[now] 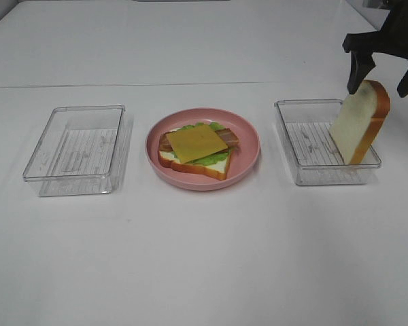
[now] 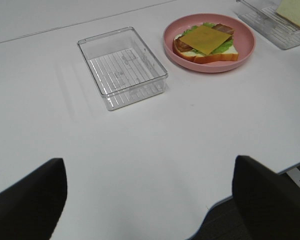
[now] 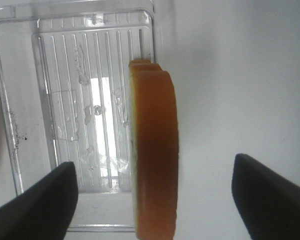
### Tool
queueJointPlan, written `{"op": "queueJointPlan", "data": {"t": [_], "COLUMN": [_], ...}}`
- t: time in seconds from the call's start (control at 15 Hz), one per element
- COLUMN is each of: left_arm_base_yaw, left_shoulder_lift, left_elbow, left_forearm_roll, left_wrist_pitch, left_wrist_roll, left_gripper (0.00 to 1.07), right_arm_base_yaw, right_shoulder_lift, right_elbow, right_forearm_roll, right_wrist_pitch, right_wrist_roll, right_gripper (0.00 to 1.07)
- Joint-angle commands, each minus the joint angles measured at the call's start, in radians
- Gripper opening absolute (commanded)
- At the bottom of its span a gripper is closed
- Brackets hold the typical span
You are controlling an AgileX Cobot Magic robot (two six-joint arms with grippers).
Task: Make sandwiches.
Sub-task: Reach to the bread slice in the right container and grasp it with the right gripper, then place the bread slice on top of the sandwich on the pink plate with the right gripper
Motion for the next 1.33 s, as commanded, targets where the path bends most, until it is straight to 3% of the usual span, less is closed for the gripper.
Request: {"op": "queueJointPlan", "data": {"t": [0.07, 0.13, 0.27, 0.33, 0.4, 0.53, 0.87, 1.13, 1.33], "left_arm_base_yaw": [-0.004, -0.004, -0.004, -0.004, -0.004, -0.004, -0.004, -0.004, -0.004], "left_shoulder_lift": [-0.021, -0.021, -0.021, -0.021, -0.021, -0.021, -0.021, -0.021, -0.021], "left_elbow": [0.002, 0.002, 0.002, 0.002, 0.002, 0.002, 0.002, 0.002, 0.002], "left_forearm_roll": [0.003, 0.003, 0.003, 0.003, 0.003, 0.003, 0.003, 0.003, 0.003], "left_wrist_pitch": [-0.004, -0.004, -0.004, -0.004, -0.004, -0.004, -0.004, -0.004, -0.004], "left_wrist_roll": [-0.002, -0.002, -0.002, -0.002, -0.002, -0.002, -0.002, -0.002, -0.002], "left_gripper": [0.85, 0.85, 0.85, 0.85, 0.85, 0.85, 0.85, 0.85, 0.85], "right_arm_base_yaw": [-0.001, -0.001, -0.001, -0.001, -0.001, -0.001, -0.001, 0.000, 0.001], "right_shoulder_lift": [0.037, 0.048, 0.058, 0.057, 0.057, 0.057, 0.009, -0.095, -0.107], "right_elbow": [-0.002, -0.002, -0.002, -0.003, -0.003, -0.003, -0.003, -0.002, 0.054], "right_forearm_roll": [0.003, 0.003, 0.003, 0.003, 0.003, 0.003, 0.051, 0.308, 0.614], "right_wrist_pitch": [-0.010, -0.009, -0.013, -0.014, -0.013, -0.011, -0.006, 0.005, 0.000], "right_wrist_roll": [-0.012, -0.012, 0.001, 0.005, 0.005, 0.005, 0.004, -0.072, -0.173], "right_gripper": [0.79, 0.75, 0.55, 0.40, 0.14, 0.00, 0.00, 0.00, 0.00]}}
